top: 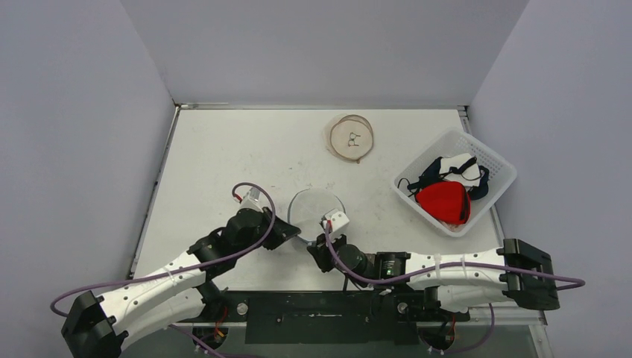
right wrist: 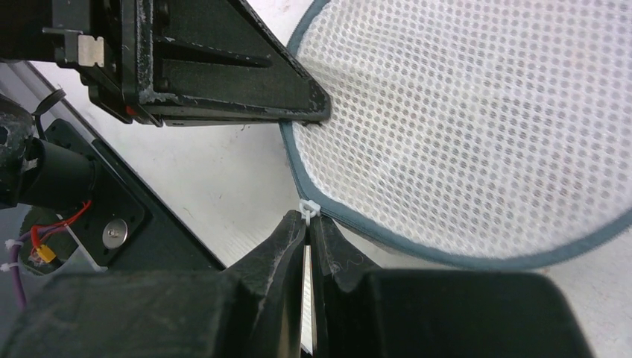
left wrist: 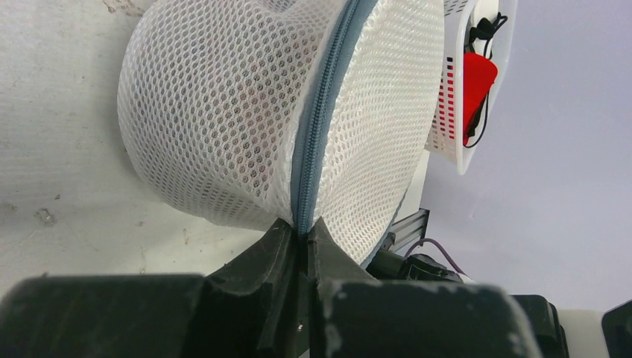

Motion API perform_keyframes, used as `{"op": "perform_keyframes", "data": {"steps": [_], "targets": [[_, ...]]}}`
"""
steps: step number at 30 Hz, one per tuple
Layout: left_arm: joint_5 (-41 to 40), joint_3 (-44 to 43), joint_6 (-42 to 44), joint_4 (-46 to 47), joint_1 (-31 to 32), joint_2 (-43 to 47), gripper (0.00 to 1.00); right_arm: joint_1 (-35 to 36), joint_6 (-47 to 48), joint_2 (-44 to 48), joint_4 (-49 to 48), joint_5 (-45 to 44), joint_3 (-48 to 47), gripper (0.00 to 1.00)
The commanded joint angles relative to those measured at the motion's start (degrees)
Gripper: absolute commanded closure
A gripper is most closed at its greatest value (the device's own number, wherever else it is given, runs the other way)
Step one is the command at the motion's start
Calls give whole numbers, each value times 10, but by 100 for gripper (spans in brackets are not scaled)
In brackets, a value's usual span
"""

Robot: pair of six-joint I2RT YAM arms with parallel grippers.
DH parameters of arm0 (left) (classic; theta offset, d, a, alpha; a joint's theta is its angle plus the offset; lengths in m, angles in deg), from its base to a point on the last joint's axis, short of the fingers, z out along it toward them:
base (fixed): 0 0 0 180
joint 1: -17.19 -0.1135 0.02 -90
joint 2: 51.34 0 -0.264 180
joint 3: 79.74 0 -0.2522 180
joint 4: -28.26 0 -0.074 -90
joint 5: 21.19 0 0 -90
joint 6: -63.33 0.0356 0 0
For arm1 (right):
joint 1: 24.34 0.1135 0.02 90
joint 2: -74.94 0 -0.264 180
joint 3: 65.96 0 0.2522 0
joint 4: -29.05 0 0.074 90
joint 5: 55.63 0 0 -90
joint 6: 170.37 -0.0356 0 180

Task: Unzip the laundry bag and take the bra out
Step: Unzip the laundry bag at the center of the board.

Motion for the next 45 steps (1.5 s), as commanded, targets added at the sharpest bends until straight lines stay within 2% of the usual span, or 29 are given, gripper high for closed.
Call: {"op": "perform_keyframes", "data": {"steps": [1,8,12,20,21,22,25,28,29,32,38,43,45], "targets": [[-9,-19,25,11,-31,13,100,6,-6,47,31,-30,11,95],[38,-22,59,19,-67,13,100,6,-20,120,110,-69,36,95],[97,-30,88,49,-91,-14,100,5,-28,151,142,-91,51,95],[160,-59,130,63,-134,-80,100,4,-41,158,136,-94,76,95],[163,-61,131,62,-137,-84,97,4,-41,156,131,-93,78,95],[164,-63,132,58,-139,-86,88,4,-41,155,127,-91,78,95],[165,-67,131,39,-139,-75,49,4,-38,150,110,-85,75,95],[152,-71,129,-13,-139,-39,21,4,-28,141,99,-77,63,95],[148,-70,127,-29,-138,-24,17,4,-25,136,91,-74,59,95],[137,-52,109,-64,-130,33,10,5,-14,122,70,-63,44,95],[91,-9,31,-75,-56,117,8,7,5,92,45,-43,19,95],[9,-17,-11,-41,60,90,8,7,19,54,26,-26,-4,95],[-4,-23,-19,-30,89,63,9,7,23,41,22,-21,-12,95]]}}
